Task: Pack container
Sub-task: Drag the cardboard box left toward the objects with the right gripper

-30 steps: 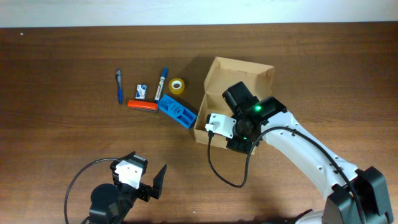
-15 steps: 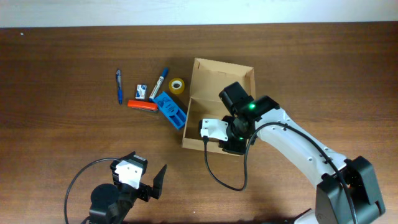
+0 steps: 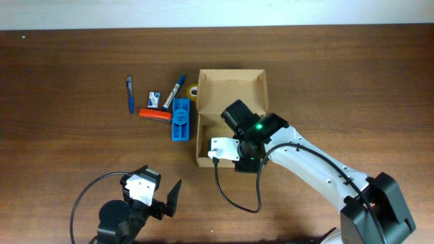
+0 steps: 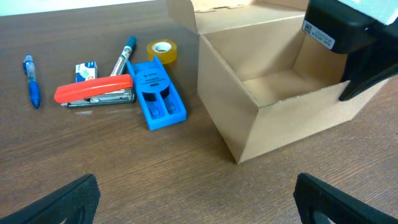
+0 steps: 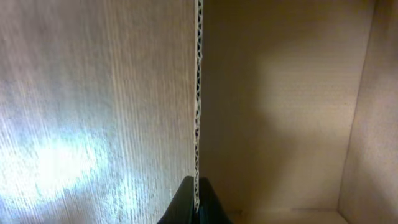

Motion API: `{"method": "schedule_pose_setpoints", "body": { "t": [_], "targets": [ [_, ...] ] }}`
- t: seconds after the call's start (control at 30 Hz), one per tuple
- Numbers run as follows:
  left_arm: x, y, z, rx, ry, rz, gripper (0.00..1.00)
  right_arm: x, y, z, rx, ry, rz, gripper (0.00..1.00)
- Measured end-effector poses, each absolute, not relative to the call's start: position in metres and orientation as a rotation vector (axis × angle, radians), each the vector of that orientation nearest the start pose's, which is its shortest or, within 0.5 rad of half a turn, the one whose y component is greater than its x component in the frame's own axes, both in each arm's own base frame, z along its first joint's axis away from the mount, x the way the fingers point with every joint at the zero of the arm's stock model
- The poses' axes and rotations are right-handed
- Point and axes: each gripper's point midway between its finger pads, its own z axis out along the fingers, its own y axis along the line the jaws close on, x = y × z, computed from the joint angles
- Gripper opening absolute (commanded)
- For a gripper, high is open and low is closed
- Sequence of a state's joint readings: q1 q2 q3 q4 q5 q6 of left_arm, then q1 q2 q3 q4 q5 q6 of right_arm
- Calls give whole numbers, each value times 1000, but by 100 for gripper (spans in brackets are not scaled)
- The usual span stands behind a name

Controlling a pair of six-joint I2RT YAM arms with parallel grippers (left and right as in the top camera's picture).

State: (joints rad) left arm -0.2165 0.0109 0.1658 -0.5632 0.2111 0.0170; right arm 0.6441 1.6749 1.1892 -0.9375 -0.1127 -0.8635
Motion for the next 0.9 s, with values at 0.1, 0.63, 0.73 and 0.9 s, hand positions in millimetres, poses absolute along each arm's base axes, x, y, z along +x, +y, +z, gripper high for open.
{"method": "schedule_pose_setpoints", "body": {
  "t": [0.1,0.63,0.73,0.9],
  "targets": [
    [198,-81,117,368,1951,-338,100,257,202,72,-2016,2201,124,4],
    [198,-81,117,368,1951,-338,100,248,202,73,-2064,2176,214,99],
    [198,-81,117,368,1951,-338,99,245,200,75,-1954,2310,234,99],
    [198,-81,117,368,1951,-338,99,241,213,138,-1650,2491,360,99]
  ]
}}
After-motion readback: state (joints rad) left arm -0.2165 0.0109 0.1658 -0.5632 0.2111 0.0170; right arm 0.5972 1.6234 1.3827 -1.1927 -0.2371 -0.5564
